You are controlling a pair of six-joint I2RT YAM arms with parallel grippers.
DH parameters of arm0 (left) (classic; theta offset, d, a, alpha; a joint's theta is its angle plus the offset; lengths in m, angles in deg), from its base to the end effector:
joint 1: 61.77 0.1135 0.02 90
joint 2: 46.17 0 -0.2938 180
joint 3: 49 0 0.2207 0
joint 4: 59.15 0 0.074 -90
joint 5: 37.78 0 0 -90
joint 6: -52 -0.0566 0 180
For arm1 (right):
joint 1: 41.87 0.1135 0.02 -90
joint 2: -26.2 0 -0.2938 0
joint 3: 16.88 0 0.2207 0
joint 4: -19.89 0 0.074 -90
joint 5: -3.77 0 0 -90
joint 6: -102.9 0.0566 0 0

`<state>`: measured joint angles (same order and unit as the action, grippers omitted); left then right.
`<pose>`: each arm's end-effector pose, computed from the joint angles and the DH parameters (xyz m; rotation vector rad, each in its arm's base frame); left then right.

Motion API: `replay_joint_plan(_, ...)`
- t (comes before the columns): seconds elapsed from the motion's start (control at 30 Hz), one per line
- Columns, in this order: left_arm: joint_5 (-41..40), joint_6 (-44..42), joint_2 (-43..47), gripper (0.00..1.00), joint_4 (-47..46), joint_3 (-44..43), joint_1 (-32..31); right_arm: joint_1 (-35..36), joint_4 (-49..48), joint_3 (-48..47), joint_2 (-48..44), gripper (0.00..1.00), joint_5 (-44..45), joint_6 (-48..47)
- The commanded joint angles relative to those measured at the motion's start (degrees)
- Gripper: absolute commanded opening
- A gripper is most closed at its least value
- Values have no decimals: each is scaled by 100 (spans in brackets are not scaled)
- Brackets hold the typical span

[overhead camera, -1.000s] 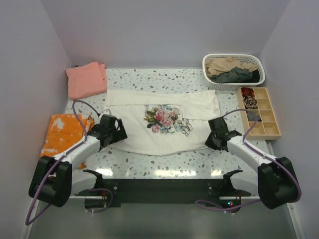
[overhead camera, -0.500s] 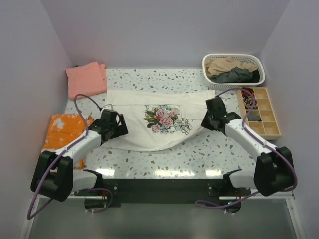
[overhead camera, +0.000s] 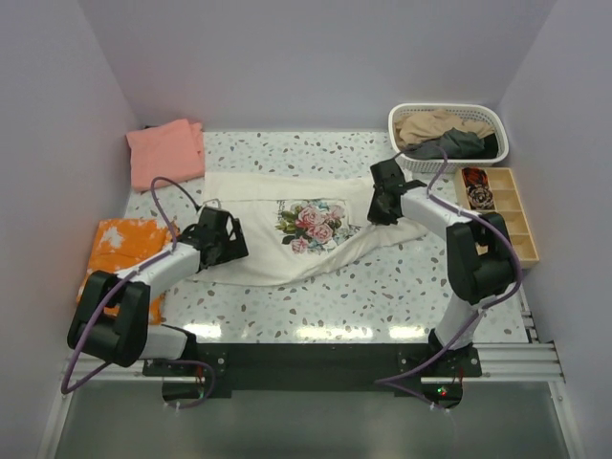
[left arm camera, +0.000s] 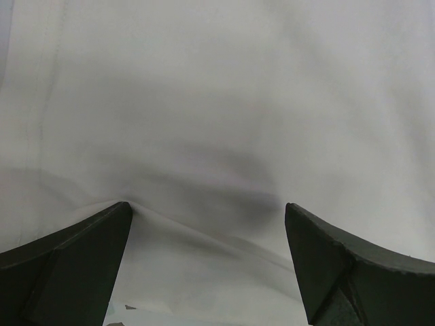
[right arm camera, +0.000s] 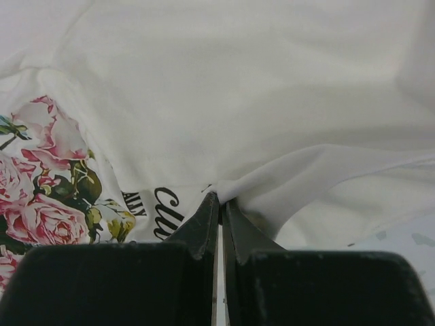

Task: Fold and stack the t-shirts
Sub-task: Fold the tshirt

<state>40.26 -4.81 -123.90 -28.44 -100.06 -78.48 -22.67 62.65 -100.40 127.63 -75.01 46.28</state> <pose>0.2184 -0.0533 0.1926 -0.4410 2.5022 -0.0723 0.3357 0.1053 0.2207 0.3869 2.5694 0.0723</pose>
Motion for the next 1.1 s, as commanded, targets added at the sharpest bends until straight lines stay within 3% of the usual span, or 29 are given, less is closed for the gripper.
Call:
replay_joint_plan(0.0, 124, -111, -145, 100, -254, -136, -25, 14, -369, -642, 201, 0, 38, -263)
replay_joint_plan(0.1, 186, -111, -198, 100, -281, -127, -25, 5, -378, -958, 448, 0, -93, -350)
replay_joint_plan(0.23, 203, -146, -225, 100, -290, -127, -17, 14, -448, -1171, 545, 20, -375, -560)
replay_joint_plan(0.33, 212, -155, -242, 100, -299, -119, -25, 14, -571, -838, 160, 34, -218, -683)
replay_joint_plan(0.47, 265, -155, -269, 100, -378, -75, -17, 13, -642, -135, -1051, 46, 73, -947)
replay_joint_plan(0.73, 423, -146, -392, 100, -536, -66, -25, 14, -614, 1341, -2135, 47, -462, -764)
replay_joint_plan(1.07, 379, -172, -278, 100, -422, -31, -25, 49, -1590, 2169, -1890, 47, -867, -377)
